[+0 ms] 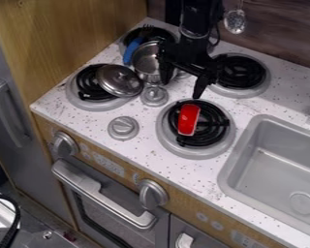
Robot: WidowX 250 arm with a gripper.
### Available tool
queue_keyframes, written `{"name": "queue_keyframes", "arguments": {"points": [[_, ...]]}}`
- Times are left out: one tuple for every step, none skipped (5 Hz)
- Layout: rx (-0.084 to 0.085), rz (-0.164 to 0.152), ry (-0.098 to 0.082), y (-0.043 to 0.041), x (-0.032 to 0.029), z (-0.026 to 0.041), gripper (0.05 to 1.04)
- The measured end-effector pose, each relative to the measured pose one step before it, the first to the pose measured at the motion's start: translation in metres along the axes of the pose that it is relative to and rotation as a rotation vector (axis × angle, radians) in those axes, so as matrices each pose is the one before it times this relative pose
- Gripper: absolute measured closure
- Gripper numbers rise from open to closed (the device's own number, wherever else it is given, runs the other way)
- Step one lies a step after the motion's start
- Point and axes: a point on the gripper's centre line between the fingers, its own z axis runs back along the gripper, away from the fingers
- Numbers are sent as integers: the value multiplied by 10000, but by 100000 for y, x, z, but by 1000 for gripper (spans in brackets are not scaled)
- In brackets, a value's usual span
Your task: Move the red object from the lower right burner and put it on the upper right burner
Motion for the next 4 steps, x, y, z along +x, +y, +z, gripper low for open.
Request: {"name": "queue_keyframes", "arguments": {"points": [[-3,-71,502,-314,-872,-1675,85],[-322,234,201,-693,-1088,-664,85],[-125,-115,289,-1029,-1124,-546,85],[-145,67,56,-236,-110,-80,85]]}}
